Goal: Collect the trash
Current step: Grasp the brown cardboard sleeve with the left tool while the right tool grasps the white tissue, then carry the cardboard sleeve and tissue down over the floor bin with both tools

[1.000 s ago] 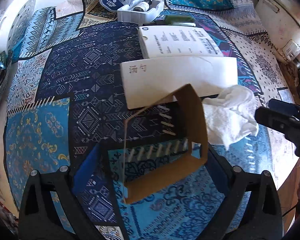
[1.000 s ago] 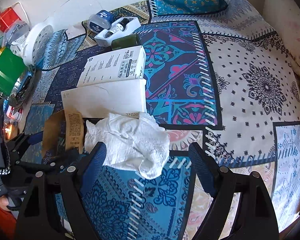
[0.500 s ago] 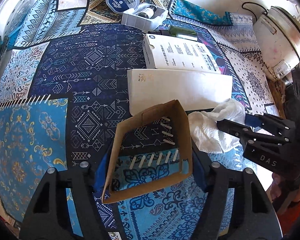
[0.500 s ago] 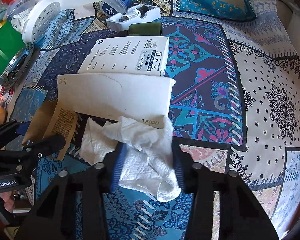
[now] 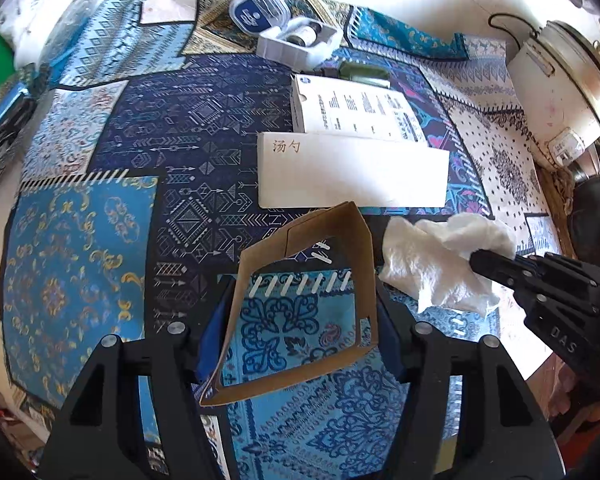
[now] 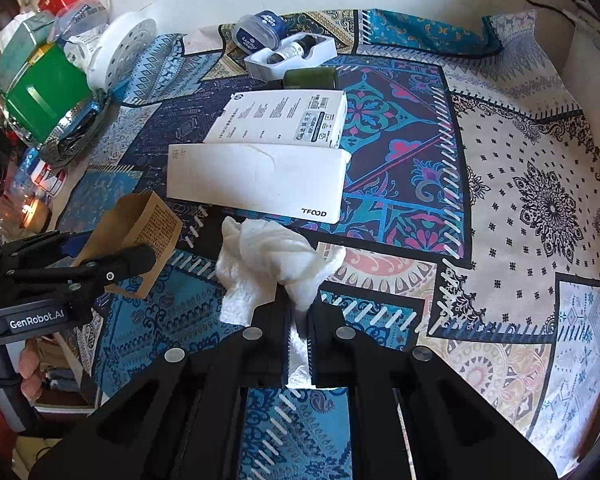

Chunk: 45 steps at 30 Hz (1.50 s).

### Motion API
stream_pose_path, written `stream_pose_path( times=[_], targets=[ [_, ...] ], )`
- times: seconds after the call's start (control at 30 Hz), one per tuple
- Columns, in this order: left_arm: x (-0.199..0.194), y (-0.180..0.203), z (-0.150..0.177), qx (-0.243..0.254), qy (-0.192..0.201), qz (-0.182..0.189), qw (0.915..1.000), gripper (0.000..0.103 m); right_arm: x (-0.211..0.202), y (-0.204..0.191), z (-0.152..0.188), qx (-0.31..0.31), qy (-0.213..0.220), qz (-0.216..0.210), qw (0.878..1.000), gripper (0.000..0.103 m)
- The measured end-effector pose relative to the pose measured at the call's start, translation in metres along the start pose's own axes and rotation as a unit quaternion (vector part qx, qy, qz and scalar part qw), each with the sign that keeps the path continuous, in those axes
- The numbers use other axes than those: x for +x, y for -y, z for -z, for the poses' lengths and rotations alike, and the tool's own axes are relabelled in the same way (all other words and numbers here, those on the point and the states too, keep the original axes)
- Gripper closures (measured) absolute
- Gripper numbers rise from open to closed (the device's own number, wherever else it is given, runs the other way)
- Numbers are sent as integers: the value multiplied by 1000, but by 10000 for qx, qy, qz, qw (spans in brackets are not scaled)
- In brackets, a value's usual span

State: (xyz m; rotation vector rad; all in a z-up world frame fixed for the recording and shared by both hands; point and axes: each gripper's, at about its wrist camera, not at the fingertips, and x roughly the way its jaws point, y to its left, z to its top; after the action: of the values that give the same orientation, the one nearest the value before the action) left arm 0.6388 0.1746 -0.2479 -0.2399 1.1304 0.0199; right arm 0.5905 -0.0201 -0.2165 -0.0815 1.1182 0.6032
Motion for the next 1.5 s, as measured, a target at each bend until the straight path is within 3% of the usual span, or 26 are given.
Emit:
stream_pose_path(
  times=[0.27, 0.47, 0.83, 1.17, 1.5],
  targets=[
    [-52, 25, 27, -241, 556, -253, 9978, 41, -46, -7, 5, -275, 372, -224, 9987, 97],
    [-87, 42, 48, -346, 859, -235, 9954, 41, -78, -11, 19, -325, 637, -272, 9971, 97],
    [-128, 31, 110, -182, 996, -105, 9948, 41, -113, -53, 68, -131, 916, -161, 9956, 97],
    [-135, -12, 209, 121, 582, -71, 9982, 41, -102, -115, 149, 213, 765, -37, 9968, 97],
    [-71, -31, 291, -24, -298, -261, 9992, 41, -36, -128, 219, 579, -70, -264, 9979, 97]
  ],
)
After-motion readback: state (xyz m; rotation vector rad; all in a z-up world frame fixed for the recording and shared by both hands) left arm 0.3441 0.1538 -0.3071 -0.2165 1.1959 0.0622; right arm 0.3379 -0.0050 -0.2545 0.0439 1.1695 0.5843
